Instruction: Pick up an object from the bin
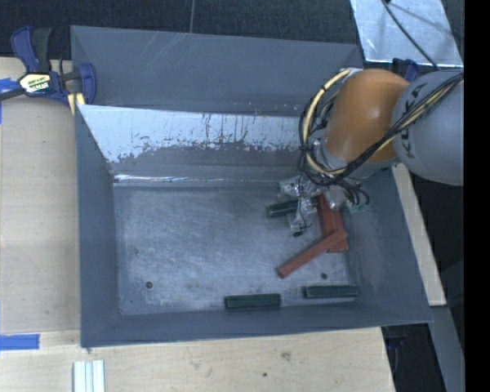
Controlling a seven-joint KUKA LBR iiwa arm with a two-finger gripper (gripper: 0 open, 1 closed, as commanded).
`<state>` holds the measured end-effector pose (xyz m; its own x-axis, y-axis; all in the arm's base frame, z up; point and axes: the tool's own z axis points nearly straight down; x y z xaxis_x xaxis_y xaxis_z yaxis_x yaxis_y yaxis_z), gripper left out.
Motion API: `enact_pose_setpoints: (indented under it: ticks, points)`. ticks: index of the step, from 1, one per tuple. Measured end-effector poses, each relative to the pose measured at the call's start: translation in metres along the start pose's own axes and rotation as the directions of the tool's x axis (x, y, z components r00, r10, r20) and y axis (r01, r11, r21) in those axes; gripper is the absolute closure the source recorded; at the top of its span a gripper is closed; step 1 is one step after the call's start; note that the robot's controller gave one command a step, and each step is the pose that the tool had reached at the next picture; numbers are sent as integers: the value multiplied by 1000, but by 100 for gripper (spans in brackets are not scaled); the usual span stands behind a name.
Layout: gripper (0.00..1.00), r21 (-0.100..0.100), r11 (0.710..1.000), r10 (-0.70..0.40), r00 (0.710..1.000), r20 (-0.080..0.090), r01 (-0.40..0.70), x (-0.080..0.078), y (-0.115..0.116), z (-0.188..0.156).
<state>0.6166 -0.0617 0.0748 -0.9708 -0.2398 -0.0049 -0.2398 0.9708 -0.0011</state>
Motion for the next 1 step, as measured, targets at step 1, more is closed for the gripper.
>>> enact_pose_setpoints:
  ticks: [1]
  points:
    - [100, 2, 999, 41, 999, 7, -41, 12, 20, -153]
